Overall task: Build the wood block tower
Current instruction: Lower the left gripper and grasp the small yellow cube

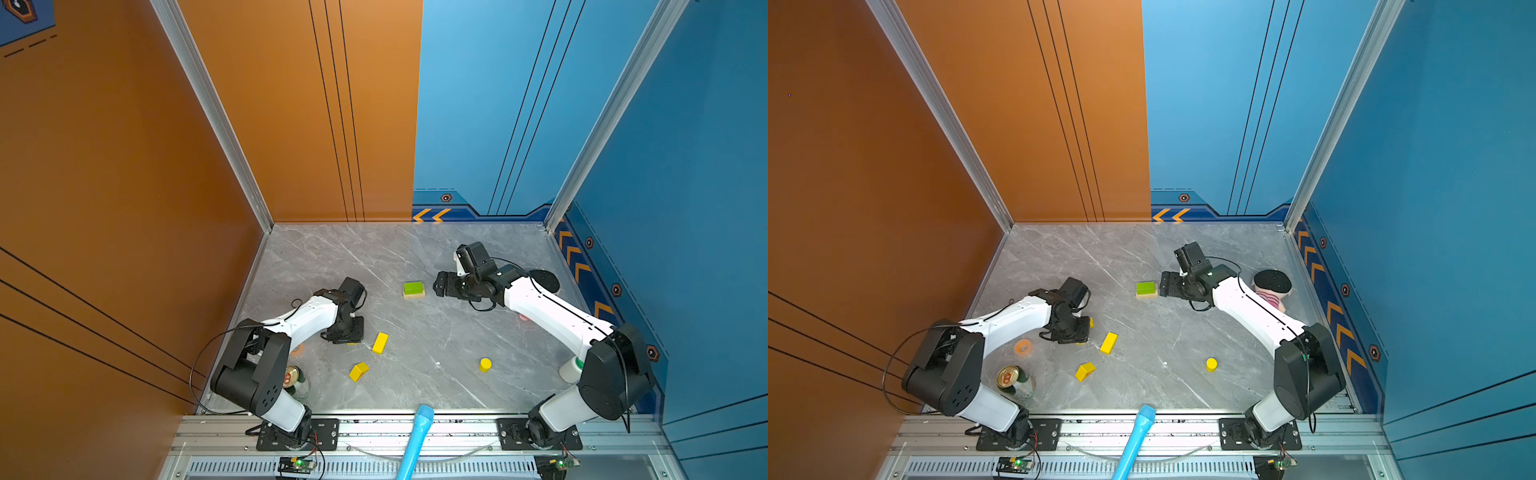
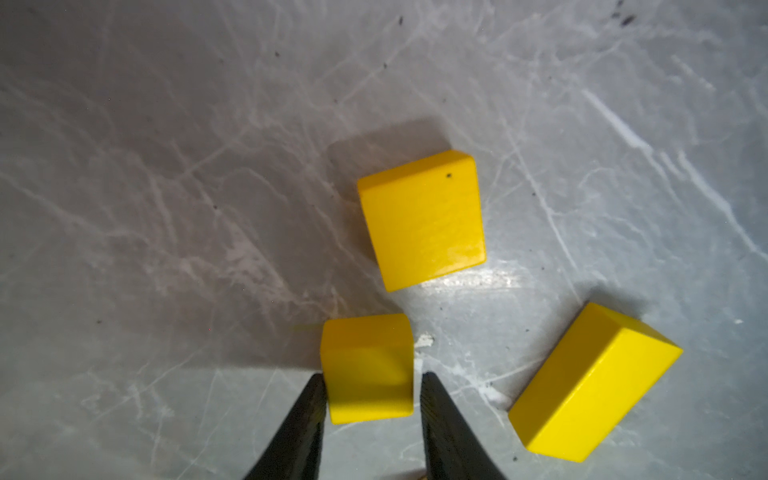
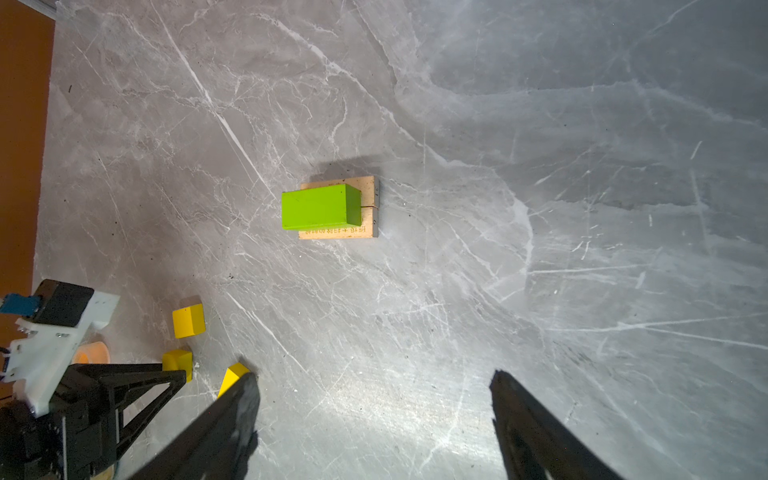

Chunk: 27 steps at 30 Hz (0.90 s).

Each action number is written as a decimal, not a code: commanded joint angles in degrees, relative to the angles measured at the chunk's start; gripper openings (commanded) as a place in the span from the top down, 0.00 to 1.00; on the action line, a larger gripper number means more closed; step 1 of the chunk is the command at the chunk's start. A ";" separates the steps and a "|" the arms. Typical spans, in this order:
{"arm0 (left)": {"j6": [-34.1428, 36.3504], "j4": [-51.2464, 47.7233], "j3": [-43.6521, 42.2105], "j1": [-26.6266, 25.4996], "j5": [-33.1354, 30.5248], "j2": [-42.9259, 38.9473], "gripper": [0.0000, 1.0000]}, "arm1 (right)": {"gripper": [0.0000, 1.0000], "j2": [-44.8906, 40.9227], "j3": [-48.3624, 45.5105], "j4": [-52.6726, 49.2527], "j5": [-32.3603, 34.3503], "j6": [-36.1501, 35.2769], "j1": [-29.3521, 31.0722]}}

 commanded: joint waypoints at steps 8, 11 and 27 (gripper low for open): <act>-0.49 -0.74 0.92 -0.45 -0.54 0.68 0.59 | 0.12 -1.72 -1.16 0.92 -0.42 0.80 -0.23; -0.56 -0.72 1.03 -0.45 -0.58 0.81 0.61 | 0.12 -1.81 -1.33 1.01 -0.35 0.79 -0.32; -1.00 -0.82 1.71 -0.89 -0.68 1.29 0.68 | 0.12 -2.47 -1.99 1.08 -0.43 0.89 -0.76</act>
